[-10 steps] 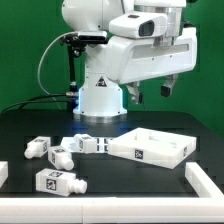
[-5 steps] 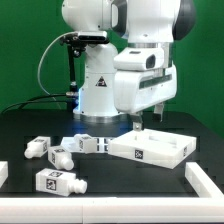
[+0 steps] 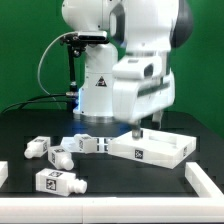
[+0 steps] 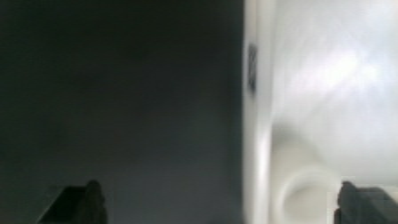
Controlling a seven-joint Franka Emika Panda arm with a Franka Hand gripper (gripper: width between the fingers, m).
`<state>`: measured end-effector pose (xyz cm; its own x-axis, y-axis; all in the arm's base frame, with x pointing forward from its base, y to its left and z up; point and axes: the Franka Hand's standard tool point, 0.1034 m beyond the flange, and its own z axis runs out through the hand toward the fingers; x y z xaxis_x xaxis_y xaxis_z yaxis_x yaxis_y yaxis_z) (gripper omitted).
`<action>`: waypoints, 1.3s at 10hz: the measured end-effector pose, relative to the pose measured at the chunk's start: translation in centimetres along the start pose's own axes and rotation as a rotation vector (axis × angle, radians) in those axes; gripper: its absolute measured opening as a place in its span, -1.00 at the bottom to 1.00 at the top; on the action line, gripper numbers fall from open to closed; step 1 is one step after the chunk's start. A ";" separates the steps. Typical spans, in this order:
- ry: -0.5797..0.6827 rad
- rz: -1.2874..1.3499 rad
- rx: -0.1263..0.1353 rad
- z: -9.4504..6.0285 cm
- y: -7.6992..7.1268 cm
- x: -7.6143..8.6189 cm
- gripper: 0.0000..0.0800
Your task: Assemble one leg
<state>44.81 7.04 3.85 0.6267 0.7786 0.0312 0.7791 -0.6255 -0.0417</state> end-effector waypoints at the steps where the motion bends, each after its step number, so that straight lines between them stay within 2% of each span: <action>1: -0.001 -0.003 0.012 1.8 -0.3 -0.4 0.62; 3: 0.019 -0.016 0.005 3.2 0.3 -1.0 0.62; 5: 0.016 -0.014 0.009 3.4 0.2 -1.2 0.62; 6: 0.016 -0.014 0.009 3.4 0.2 -1.2 0.40; 7: 0.016 -0.014 0.009 3.4 0.2 -1.2 0.04; 8: 0.016 -0.014 0.009 3.4 0.2 -1.2 0.04; 9: 0.015 -0.014 0.009 3.4 0.2 -1.2 -0.41; 10: 0.015 -0.014 0.009 3.4 0.2 -1.2 -0.41; 11: 0.015 -0.014 0.009 3.4 0.2 -1.2 -0.83; 13: 0.013 0.008 0.010 3.3 0.3 -1.3 -0.87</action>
Offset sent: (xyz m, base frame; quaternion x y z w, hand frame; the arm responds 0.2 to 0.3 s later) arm 0.0007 0.0055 -0.0174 0.0143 0.0384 0.0014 0.9992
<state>44.18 6.07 0.55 0.6328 0.7731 0.0436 0.7742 -0.6307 -0.0522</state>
